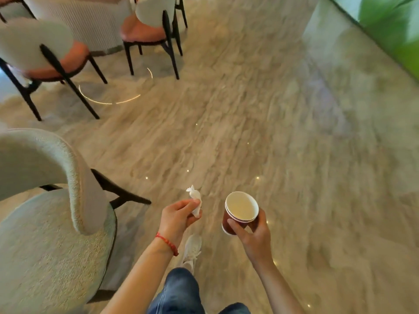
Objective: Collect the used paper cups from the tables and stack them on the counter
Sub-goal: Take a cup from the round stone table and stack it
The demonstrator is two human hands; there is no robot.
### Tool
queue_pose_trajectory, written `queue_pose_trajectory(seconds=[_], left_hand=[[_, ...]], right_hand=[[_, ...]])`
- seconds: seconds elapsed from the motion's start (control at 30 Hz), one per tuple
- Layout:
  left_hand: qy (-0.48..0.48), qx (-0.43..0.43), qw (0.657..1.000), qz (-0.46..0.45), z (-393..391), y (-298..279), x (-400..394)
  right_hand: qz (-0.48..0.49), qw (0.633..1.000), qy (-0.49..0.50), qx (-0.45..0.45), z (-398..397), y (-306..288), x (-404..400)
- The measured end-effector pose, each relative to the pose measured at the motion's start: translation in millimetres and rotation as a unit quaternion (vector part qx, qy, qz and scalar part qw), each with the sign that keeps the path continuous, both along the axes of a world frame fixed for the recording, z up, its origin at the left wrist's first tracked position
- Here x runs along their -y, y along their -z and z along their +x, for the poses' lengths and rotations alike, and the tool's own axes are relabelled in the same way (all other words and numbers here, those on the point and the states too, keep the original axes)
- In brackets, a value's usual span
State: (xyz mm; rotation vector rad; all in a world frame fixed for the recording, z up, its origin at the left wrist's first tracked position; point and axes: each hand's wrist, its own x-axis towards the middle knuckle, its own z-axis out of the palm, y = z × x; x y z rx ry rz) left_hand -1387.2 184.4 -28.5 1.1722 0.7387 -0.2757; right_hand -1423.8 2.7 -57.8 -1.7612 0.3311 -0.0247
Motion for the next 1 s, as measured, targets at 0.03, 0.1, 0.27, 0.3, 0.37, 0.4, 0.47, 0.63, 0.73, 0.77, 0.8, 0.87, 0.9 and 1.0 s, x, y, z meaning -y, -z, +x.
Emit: queue_pose_trajectory(seconds=[0.03,0.1,0.27,0.3,0.37,0.4,0.47,0.63,0.73,0.77,0.8,0.87,0.9,1.0], left_hand=[[0.003,0.003,1.0,-0.001,15,1,-1],[0.004,0.002,1.0,0.002,47,2,-5],[0.026,0.003,1.0,-0.012,135,-3,-19],[0.03,0.006,0.999,-0.017,153,-4,-22],[0.035,0.016,0.999,-0.021,190,-5,-26],[0.033,0.019,0.999,-0.019,208,-5,-27],[0.019,0.021,0.999,-0.016,240,-6,-29],[-0.014,0.016,1.0,-0.02,313,-11,-24],[-0.024,0.012,1.0,-0.015,358,-10,-19],[-0.031,0.011,0.999,-0.016,374,-9,-18],[-0.039,0.011,0.999,-0.019,391,-8,-17],[-0.059,0.013,0.998,-0.023,420,-7,-13],[-0.067,0.015,0.997,-0.024,434,-9,-11],[-0.09,0.025,0.995,-0.025,474,-13,-10]], right_hand=[[0.0,1.0,0.005,0.002,15,1,-1],[0.0,1.0,0.015,0.006,47,0,-4],[0.008,1.0,0.026,0.017,134,-10,-16],[0.01,0.999,0.028,0.021,152,-11,-18],[0.008,0.999,0.032,0.03,187,-14,-21],[0.01,0.999,0.031,0.032,204,-15,-21],[0.015,0.999,0.027,0.033,235,-17,-21],[0.027,0.999,0.017,0.029,317,-25,-9],[0.031,0.999,0.002,0.025,373,-29,1],[0.037,0.999,-0.004,0.024,393,-28,4],[0.041,0.999,-0.012,0.024,413,-28,8],[0.041,0.998,-0.034,0.024,451,-30,13],[0.041,0.998,-0.041,0.026,468,-32,15],[0.038,0.997,-0.064,0.032,519,-36,18]])
